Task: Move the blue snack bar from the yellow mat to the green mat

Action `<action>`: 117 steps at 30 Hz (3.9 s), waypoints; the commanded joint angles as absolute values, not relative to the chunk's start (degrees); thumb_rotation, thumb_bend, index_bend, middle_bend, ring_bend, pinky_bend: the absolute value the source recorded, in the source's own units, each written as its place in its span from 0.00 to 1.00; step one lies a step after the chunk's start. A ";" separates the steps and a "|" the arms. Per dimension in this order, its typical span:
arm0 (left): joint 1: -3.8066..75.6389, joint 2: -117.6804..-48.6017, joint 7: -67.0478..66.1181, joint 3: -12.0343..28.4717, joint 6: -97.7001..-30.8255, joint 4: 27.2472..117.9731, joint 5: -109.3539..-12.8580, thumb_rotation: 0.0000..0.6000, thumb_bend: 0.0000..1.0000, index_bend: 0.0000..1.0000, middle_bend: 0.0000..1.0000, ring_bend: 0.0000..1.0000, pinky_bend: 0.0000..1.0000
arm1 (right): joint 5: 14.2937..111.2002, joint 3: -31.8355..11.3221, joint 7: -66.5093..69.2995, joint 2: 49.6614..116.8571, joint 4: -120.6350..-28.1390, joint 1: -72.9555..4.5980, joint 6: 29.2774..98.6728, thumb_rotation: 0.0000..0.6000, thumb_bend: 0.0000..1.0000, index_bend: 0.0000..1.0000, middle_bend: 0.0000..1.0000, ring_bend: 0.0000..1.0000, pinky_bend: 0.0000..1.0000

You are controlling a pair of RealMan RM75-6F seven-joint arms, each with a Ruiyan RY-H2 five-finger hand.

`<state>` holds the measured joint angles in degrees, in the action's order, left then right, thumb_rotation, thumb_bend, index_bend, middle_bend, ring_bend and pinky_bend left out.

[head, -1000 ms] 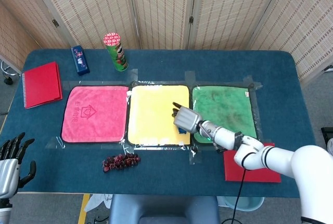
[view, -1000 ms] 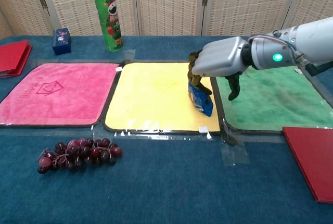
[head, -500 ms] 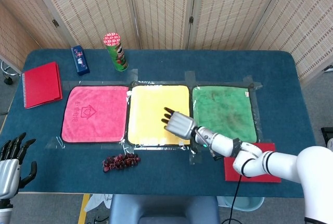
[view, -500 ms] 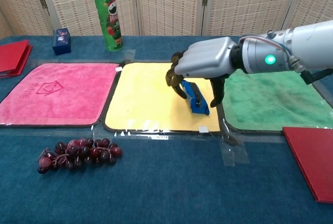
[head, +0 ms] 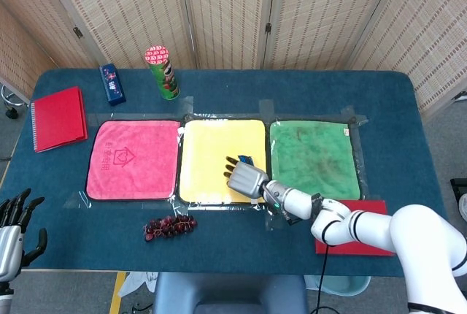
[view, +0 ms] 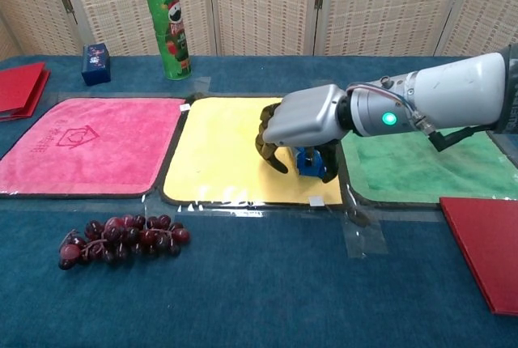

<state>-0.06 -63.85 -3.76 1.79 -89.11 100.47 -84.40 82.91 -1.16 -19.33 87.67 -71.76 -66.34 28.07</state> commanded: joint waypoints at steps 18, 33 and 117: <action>0.31 -64.25 -3.31 2.08 -88.63 99.91 -84.51 1.00 0.59 0.19 0.07 0.08 0.01 | 82.31 2.54 -16.47 80.12 -73.54 -60.79 31.44 1.00 0.20 0.42 0.26 0.14 0.00; 0.44 -64.21 -3.45 2.00 -88.39 100.20 -84.69 1.00 0.59 0.19 0.07 0.08 0.01 | 83.09 2.01 -14.38 71.11 -79.91 -56.71 37.25 1.00 0.20 0.43 0.28 0.17 0.00; 2.82 -66.22 -7.05 3.47 -88.50 102.46 -85.80 1.00 0.59 0.18 0.07 0.08 0.01 | 89.53 6.56 0.83 60.82 -93.57 -5.78 94.71 1.00 0.20 0.00 0.00 0.00 0.00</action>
<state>2.81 -66.22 -7.05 3.48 -88.51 102.46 -85.80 89.33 6.74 0.67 60.67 -93.72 -5.96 94.63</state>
